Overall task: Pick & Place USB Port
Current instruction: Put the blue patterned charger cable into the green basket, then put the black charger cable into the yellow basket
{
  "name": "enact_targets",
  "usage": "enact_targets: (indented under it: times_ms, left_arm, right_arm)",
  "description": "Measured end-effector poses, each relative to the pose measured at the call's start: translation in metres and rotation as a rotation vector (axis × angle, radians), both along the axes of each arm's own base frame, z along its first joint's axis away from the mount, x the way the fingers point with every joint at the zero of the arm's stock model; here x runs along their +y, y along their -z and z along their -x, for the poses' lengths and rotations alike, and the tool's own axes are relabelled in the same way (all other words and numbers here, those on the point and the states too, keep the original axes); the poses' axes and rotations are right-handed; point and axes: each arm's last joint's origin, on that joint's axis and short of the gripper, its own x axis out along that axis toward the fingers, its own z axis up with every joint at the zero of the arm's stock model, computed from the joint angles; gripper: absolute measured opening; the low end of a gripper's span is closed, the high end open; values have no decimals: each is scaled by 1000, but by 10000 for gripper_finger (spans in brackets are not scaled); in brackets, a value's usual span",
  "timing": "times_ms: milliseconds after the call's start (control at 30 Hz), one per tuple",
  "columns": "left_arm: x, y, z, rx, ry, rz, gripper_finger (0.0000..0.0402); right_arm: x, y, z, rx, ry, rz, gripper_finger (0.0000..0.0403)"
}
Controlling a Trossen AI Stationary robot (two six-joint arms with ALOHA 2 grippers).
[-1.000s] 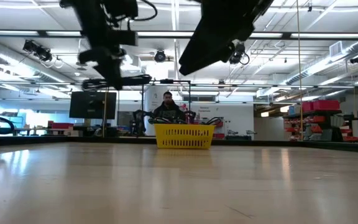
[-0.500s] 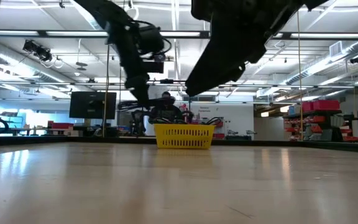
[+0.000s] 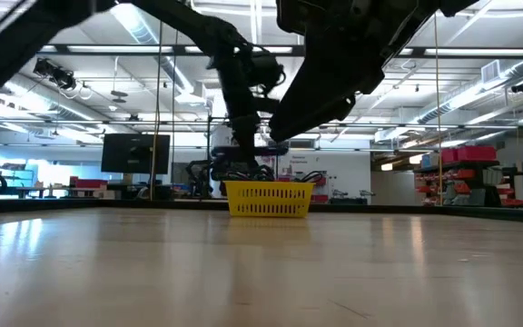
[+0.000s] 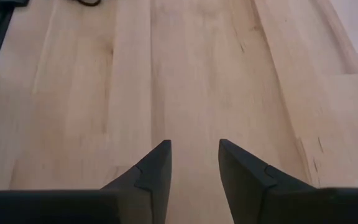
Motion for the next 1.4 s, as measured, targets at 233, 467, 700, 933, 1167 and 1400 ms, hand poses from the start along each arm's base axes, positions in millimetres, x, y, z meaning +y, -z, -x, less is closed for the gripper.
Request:
enact_targets:
  times_ms: [233, 467, 700, 933, 1167, 1400]
  left_arm:
    - [10, 30, -14, 158, -18, 36, 24]
    - [17, 35, -15, 151, -37, 11, 36]
    - [17, 34, -18, 113, -18, 20, 24]
    - [18, 33, -20, 85, -50, 12, 102]
    - [17, 33, -21, 79, -58, 14, 152]
    - [-4, 11, -10, 96, -15, 135, 147]
  right_arm:
    - [0, 1, 1, 15, -8, 13, 135]
    - [-1, 2, 1, 21, 0, 24, 135]
    - [-2, 1, 1, 11, 13, 45, 135]
    - [-2, 1, 1, 11, 13, 45, 135]
    - [-2, 1, 1, 14, 12, 46, 135]
    - [-3, 1, 2, 17, 12, 47, 135]
